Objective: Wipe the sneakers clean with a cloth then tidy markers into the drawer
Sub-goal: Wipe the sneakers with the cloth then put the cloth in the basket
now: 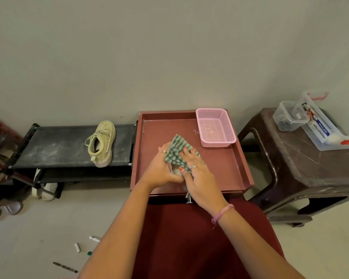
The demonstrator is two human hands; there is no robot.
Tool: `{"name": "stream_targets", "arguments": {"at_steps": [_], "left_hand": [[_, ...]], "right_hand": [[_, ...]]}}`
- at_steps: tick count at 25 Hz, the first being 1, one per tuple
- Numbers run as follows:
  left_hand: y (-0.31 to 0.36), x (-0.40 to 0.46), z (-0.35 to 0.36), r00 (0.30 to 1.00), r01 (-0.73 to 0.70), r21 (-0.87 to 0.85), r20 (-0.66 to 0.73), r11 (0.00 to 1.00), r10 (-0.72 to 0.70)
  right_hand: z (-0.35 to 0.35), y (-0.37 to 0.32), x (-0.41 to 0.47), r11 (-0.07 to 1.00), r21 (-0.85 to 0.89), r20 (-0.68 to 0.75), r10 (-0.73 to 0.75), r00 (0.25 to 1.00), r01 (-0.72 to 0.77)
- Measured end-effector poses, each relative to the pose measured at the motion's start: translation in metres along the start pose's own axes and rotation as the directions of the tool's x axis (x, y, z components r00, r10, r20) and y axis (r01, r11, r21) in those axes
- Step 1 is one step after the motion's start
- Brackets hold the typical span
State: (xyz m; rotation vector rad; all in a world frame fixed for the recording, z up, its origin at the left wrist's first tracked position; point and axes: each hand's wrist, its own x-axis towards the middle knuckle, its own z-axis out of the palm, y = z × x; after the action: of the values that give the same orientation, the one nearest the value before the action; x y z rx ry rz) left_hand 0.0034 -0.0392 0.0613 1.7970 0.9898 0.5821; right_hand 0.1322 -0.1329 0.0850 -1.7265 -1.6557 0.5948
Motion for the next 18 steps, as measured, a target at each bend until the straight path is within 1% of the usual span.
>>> {"name": "stream_targets", "arguments": {"at_steps": [2, 4, 7, 8, 10, 13, 15, 18], "left_hand": [[-0.002, 0.001, -0.003, 1.000, -0.024, 0.009, 0.017, 1.000, 0.024], [-0.001, 0.000, -0.003, 0.999, -0.044, 0.029, 0.017, 0.999, 0.043], [0.004, 0.003, -0.002, 1.000, -0.013, -0.010, 0.006, 1.000, 0.014], [0.007, 0.003, -0.002, 1.000, -0.008, -0.018, 0.011, 1.000, 0.008], [0.010, 0.004, 0.001, 1.000, -0.016, 0.035, 0.018, 0.999, 0.015], [0.012, 0.003, 0.004, 1.000, -0.011, 0.010, 0.003, 1.000, 0.011], [0.011, 0.000, 0.006, 1.000, -0.004, -0.019, -0.004, 1.000, 0.003], [0.006, -0.002, 0.007, 1.000, -0.011, 0.012, 0.001, 1.000, 0.011]], "right_hand": [[0.002, 0.005, -0.009, 0.996, -0.054, 0.004, -0.074, 0.997, 0.074], [0.005, 0.010, -0.013, 0.987, -0.110, -0.002, -0.115, 0.993, 0.114], [0.009, 0.008, -0.005, 0.984, -0.155, -0.008, -0.089, 0.996, 0.086], [0.010, 0.007, 0.001, 0.987, -0.151, -0.015, -0.053, 0.998, 0.050], [0.009, 0.004, 0.013, 0.992, -0.126, -0.032, 0.026, 0.999, -0.030], [0.003, 0.007, 0.031, 0.996, -0.009, -0.031, 0.092, 0.995, -0.092], [-0.002, 0.013, 0.033, 0.995, 0.064, 0.011, 0.075, 0.997, -0.076], [-0.009, 0.023, 0.015, 0.997, 0.051, 0.085, -0.059, 0.995, 0.055]]}}
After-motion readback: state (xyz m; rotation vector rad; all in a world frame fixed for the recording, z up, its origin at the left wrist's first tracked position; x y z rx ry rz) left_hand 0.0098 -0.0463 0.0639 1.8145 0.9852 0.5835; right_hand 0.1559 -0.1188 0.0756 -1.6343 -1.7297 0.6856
